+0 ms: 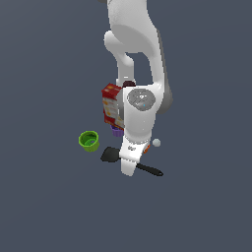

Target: Pick up a designated object from a clutter of objects.

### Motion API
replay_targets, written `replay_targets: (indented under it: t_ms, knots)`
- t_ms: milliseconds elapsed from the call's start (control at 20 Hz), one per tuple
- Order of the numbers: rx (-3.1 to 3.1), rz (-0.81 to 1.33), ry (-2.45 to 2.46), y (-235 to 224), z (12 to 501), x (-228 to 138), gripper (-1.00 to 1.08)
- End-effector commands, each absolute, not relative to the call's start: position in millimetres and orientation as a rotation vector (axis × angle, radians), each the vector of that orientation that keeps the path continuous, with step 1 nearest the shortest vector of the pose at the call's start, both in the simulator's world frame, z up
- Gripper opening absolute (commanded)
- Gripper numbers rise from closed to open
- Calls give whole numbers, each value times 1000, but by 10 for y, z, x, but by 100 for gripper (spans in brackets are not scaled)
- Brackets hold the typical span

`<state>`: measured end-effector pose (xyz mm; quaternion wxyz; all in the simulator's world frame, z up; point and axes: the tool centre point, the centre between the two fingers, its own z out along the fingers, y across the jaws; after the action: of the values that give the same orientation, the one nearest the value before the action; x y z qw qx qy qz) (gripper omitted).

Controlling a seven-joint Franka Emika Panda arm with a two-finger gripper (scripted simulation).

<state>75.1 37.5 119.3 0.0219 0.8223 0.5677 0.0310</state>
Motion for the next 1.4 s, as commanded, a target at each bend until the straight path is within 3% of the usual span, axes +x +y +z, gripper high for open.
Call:
replay_targets:
  t_ms: [0, 300, 350, 450, 1350]
  knots:
    - [2571, -3, 1801, 261, 729, 500, 100]
    - [2548, 0, 1837, 282, 671, 497, 100]
    - [2491, 125, 1826, 440, 1180, 805, 100]
    - [2492, 122, 1826, 437, 1162, 800, 100]
    - [2547, 2, 1838, 286, 187, 493, 100]
